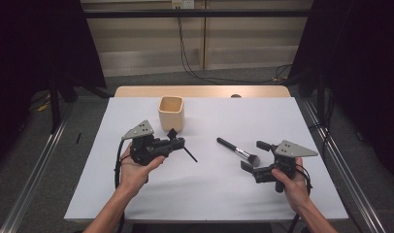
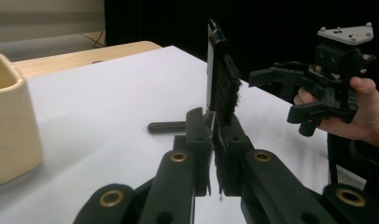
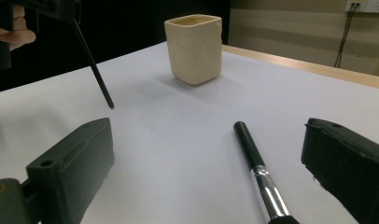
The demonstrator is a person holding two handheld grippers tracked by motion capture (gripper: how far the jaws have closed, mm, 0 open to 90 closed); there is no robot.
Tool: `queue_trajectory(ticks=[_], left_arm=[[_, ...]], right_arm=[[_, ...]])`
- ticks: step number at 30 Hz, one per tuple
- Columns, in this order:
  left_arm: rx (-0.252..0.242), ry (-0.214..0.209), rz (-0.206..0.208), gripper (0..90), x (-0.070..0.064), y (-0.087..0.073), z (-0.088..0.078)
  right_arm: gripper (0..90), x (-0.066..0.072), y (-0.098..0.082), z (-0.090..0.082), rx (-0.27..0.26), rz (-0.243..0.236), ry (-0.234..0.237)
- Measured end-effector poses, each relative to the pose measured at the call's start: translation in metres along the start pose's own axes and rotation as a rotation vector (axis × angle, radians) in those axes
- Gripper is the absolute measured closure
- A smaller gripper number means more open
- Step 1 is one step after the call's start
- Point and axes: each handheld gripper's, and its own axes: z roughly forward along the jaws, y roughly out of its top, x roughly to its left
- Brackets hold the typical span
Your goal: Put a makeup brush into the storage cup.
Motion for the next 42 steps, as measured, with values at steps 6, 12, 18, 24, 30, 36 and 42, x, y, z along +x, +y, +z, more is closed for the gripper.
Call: queue_trajectory(ticks=[6,12,18,24,30,36,42], left_arm=[[0.011,0.015,-0.004,85.5,0.01,0.004,-0.011],[0.017,0.05,-0.005,85.5,0.018,0.009,-0.019],[0.038,0.085,0.006,85.5,0.026,0.015,-0.026],[0.056,0.111,0.007,85.5,0.035,0.023,-0.031],[0.096,0.116,0.014,85.5,0.042,0.034,-0.031],[0.112,0.14,0.03,85.5,0.047,0.044,-0.037],[0.092,0.19,0.024,85.5,0.056,0.052,-0.042]], right_arm=[[2.2,-0.002,-0.006,-0.013,-0.008,0.003,-0.05],[2.2,-0.005,-0.011,-0.024,-0.007,0.002,-0.083],[1.1,-0.005,-0.017,-0.033,-0.005,0.01,-0.103],[0.0,-0.008,-0.022,-0.039,-0.025,0.032,-0.135],[0.1,-0.006,-0.023,-0.044,-0.032,0.037,-0.157],[0.0,-0.004,-0.025,-0.044,-0.04,0.037,-0.148],[0.0,-0.004,-0.025,-0.044,-0.034,0.028,-0.133]])
